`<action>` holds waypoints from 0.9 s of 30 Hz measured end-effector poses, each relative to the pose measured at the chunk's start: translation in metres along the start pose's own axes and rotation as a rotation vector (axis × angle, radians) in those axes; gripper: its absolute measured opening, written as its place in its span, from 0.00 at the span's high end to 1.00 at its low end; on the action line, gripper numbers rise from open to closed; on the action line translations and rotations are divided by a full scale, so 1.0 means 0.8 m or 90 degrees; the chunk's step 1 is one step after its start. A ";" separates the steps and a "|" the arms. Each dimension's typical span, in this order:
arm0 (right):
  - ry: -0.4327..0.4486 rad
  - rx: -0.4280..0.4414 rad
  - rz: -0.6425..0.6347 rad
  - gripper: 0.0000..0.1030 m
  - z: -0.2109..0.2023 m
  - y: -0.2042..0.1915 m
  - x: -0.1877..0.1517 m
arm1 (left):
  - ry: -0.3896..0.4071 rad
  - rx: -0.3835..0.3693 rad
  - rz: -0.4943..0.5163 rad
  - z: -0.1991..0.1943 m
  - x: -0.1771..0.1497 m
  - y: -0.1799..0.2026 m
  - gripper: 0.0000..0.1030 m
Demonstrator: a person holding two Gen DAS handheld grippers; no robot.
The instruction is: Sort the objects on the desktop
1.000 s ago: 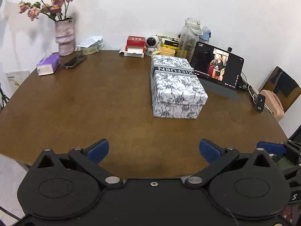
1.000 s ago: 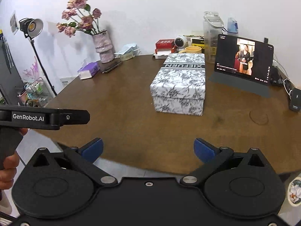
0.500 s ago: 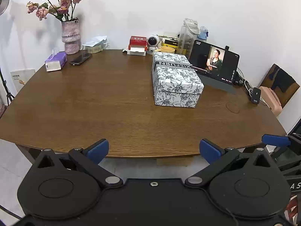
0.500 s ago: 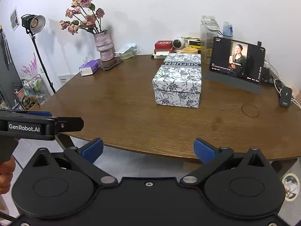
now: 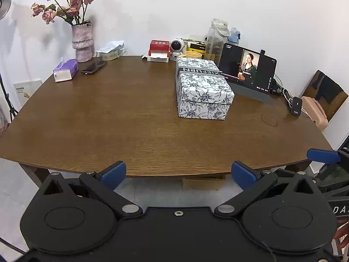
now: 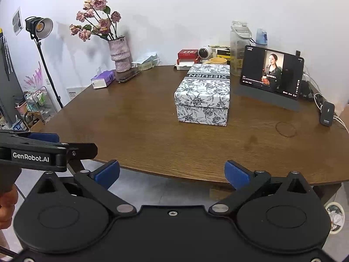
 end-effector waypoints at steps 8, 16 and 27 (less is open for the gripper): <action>0.003 0.000 -0.001 0.00 -0.002 0.002 0.000 | 0.000 -0.005 0.011 0.000 0.001 0.006 0.00; 0.002 0.003 0.000 0.00 -0.002 0.004 -0.001 | 0.003 0.001 0.010 -0.001 0.001 0.010 0.00; -0.001 0.007 -0.002 0.00 -0.003 0.004 -0.003 | 0.002 0.008 0.011 -0.002 -0.002 0.014 0.00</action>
Point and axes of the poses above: each gripper's, at about its wrist camera, not at the fingertips, and z roughly the way its jaws point, y to its right, x to its top, the point moved 1 cm from there along z, roughly the way its jaws point, and after that the axes turned 8 degrees about x, right-handed, at the moved point
